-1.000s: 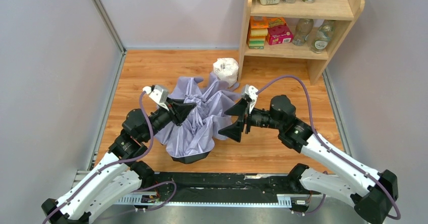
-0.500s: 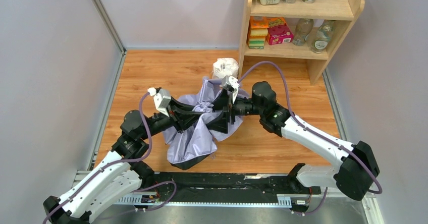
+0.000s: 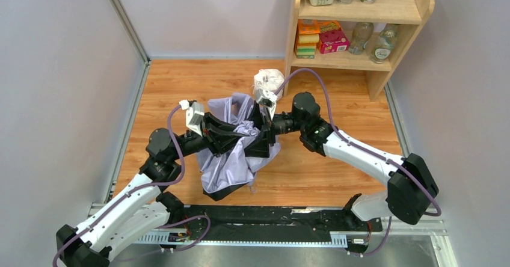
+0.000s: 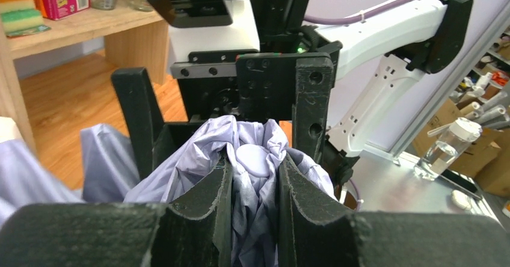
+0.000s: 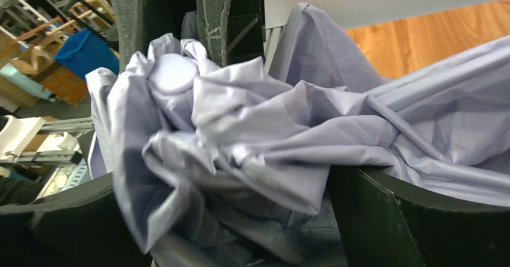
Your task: Put away the umbrella
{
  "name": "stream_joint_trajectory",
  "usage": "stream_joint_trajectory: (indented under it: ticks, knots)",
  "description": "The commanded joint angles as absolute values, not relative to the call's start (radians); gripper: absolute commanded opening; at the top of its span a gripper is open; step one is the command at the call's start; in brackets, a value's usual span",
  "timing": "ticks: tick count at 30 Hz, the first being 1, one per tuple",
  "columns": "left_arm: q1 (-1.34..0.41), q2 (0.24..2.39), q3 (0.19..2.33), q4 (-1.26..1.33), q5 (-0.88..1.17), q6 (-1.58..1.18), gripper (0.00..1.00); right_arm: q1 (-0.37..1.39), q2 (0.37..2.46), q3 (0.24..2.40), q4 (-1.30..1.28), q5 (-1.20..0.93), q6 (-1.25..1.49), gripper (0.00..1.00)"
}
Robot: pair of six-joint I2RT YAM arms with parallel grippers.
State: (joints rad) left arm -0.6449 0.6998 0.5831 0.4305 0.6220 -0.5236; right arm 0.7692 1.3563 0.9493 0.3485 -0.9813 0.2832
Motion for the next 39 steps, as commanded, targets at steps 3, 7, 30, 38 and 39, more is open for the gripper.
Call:
stream_joint_trajectory:
  ticks: [3, 7, 30, 38, 39]
  knots:
    - [-0.667, 0.712, 0.609, 0.690, 0.764, -0.640, 0.00, 0.816, 1.456, 1.018, 0.548, -0.974, 0.356, 1.00]
    - [-0.667, 0.712, 0.607, 0.707, 0.770, -0.641, 0.00, 0.836, 1.477, 1.011, 0.702, -0.988, 0.446, 1.00]
    - [-0.667, 0.608, 0.857, 0.018, 0.350, -0.480, 0.69, 0.750, 1.191, 0.732, 0.648, -0.824, 0.450, 0.00]
    - [-0.667, 0.591, 1.149, -0.647, -0.167, -0.575, 0.59, 0.704, 0.913, 0.690, 0.321, -0.329, 0.215, 0.00]
    - [-0.667, 0.594, 1.155, -0.678, -0.172, -0.613, 0.59, 0.703, 0.904, 0.684, 0.328, -0.272, 0.197, 0.00]
